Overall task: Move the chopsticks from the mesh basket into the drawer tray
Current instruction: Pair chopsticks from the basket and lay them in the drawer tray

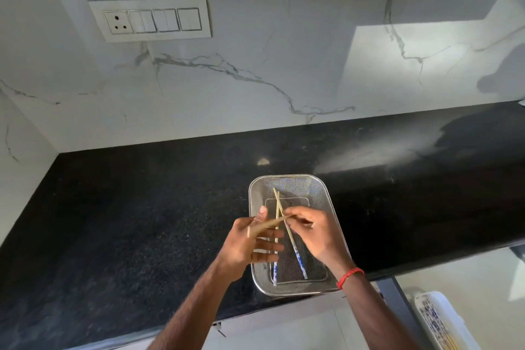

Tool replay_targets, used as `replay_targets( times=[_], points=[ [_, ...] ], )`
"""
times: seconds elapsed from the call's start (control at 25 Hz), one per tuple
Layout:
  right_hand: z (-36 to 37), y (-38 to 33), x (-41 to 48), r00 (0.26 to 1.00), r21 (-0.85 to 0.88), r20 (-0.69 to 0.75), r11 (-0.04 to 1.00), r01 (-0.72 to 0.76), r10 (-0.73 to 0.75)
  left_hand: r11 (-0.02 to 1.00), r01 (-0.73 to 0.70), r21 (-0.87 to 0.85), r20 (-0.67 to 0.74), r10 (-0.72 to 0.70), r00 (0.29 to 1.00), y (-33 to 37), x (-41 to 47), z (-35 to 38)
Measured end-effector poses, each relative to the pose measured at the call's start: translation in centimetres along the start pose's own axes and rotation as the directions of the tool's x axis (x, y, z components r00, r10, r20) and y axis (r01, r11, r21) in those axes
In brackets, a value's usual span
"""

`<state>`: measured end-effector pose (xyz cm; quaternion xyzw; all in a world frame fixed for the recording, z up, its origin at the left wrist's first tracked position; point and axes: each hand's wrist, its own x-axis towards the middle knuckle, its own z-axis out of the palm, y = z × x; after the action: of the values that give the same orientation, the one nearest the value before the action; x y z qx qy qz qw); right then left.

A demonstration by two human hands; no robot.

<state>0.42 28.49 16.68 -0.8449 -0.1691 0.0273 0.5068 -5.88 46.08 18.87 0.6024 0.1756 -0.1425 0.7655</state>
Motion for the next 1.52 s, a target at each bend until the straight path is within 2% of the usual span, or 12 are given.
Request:
replay_targets(
  times=[0.12, 0.28, 0.4, 0.56, 0.72, 0.84, 0.92, 1.04, 1.16, 1.24, 1.4, 1.52],
  points=[
    [0.2, -1.2, -0.5, 0.995, -0.069, 0.045, 0.993, 0.094, -0.091, 0.997, -0.026, 0.071, 0.061, 0.021, 0.998, -0.2, 0.4, 0.4],
    [0.2, -1.4, -0.7, 0.995, -0.035, 0.019, 0.995, 0.098, -0.097, 0.994, -0.054, 0.092, 0.059, 0.049, 0.997, -0.6, 0.5, 0.8],
    [0.6, 0.6, -0.3, 0.995, -0.111, -0.097, 0.993, -0.035, 0.024, 0.996, -0.052, 0.068, 0.011, 0.051, 0.999, -0.7, 0.2, 0.4],
    [2.0, 3.8, 0.7, 0.956, -0.251, 0.125, 0.941, -0.228, 0.265, 0.997, -0.071, 0.03, -0.048, 0.073, 0.996, -0.4, -0.4, -0.1],
    [2.8, 4.8, 0.3, 0.964, -0.281, 0.049, 0.93, -0.237, 0.26, 0.999, -0.049, -0.02, -0.109, 0.046, 0.993, -0.8, -0.8, 0.2],
    [2.7, 5.0, 0.7, 0.958, -0.161, -0.006, 0.945, -0.285, 0.287, 0.997, -0.05, -0.066, -0.119, 0.042, 0.992, -0.4, -1.0, 0.1],
    [2.0, 3.9, 1.1, 0.973, -0.014, -0.079, 0.976, -0.217, 0.215, 0.995, -0.049, -0.091, -0.123, 0.038, 0.992, -0.2, -1.0, 0.1],
    [0.5, 0.8, 0.9, 0.984, 0.098, -0.18, 0.995, 0.01, 0.008, 0.99, -0.03, -0.139, -0.12, 0.013, 0.993, 0.2, -1.0, 0.7],
    [0.0, -1.2, 1.0, 0.982, 0.002, -0.097, 0.987, 0.163, -0.162, 0.988, -0.024, -0.153, -0.091, 0.01, 0.996, 0.5, -0.8, 1.7],
    [0.4, -1.8, 0.7, 0.976, -0.14, 0.002, 0.966, 0.218, -0.219, 0.988, -0.042, -0.148, -0.081, 0.03, 0.996, 0.4, -0.7, 2.3],
    [0.4, -2.3, 0.0, 0.951, -0.292, 0.045, 0.906, 0.306, -0.307, 0.988, -0.075, -0.137, -0.096, 0.063, 0.993, 0.2, -0.7, 2.4],
    [0.2, -2.3, -0.3, 0.943, -0.279, 0.073, 0.902, 0.331, -0.324, 0.989, -0.093, -0.113, -0.089, 0.083, 0.993, 0.0, -0.8, 2.0]
  ],
)
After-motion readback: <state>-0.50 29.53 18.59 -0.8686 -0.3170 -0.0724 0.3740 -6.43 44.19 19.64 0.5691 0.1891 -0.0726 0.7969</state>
